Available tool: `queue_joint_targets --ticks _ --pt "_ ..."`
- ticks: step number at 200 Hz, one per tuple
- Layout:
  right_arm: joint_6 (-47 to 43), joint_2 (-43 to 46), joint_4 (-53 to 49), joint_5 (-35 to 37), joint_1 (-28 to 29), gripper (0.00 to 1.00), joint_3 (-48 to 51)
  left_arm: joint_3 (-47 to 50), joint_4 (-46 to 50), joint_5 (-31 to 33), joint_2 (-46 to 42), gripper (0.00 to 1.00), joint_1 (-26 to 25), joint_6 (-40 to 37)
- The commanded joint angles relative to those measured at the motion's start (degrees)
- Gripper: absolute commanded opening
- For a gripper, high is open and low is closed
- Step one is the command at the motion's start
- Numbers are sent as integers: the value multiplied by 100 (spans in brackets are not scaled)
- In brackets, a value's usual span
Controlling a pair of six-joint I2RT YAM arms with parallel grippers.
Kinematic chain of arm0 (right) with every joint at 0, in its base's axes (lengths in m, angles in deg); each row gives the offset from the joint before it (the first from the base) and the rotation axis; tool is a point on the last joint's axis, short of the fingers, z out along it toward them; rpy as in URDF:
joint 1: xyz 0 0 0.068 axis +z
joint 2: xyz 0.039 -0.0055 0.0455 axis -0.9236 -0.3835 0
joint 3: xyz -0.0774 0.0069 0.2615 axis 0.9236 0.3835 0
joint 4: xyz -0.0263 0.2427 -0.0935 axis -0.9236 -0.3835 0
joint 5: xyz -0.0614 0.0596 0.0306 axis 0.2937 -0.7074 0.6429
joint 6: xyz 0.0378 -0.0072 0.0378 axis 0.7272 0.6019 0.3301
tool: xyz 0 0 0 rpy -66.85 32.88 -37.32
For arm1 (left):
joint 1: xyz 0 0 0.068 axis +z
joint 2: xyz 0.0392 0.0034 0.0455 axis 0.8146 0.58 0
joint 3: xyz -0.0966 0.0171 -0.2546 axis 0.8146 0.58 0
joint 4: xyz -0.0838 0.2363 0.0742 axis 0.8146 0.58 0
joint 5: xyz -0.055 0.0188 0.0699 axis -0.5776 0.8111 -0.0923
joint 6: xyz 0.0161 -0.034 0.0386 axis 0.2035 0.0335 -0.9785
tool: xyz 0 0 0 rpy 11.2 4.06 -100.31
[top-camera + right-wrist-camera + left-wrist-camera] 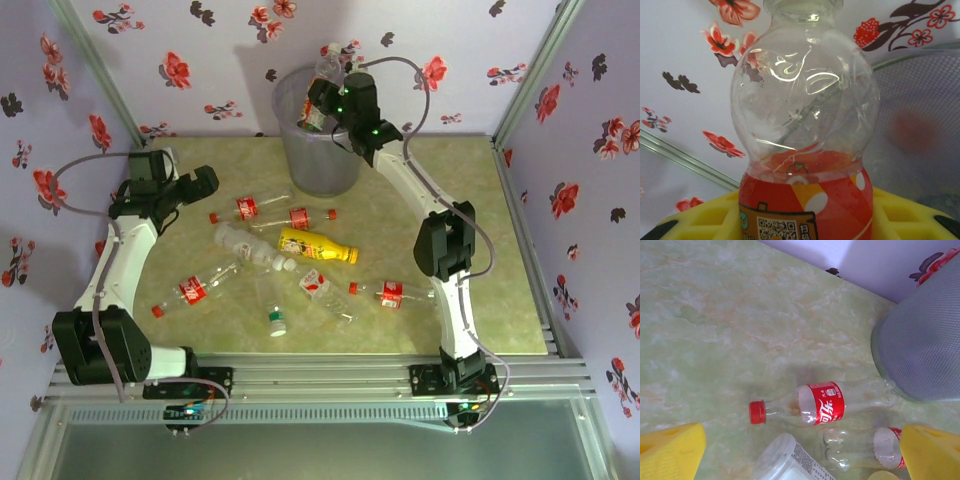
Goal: Put the plastic bottles in the bin
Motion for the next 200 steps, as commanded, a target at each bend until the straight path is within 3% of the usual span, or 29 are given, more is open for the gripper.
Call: queue_joint_targets --ticks 1,31,104,143,200 --pt "-336 -191 -278 262 27 45 -318 21 -14 -83 -147 100 55 -16" --pt "-490 -384 -529 360 53 53 -510 22 -23 -82 -138 100 58 -16" --pt "-796 -671 -827 523 114 59 -715 28 -23 -82 -124 100 60 -7" --pt "-845 -777 -964 549 123 73 -888 23 -23 -82 -128 100 54 -16" --pt "-1015 -781 -1264 523 172 76 -1408 23 -20 -82 -123 100 56 2"
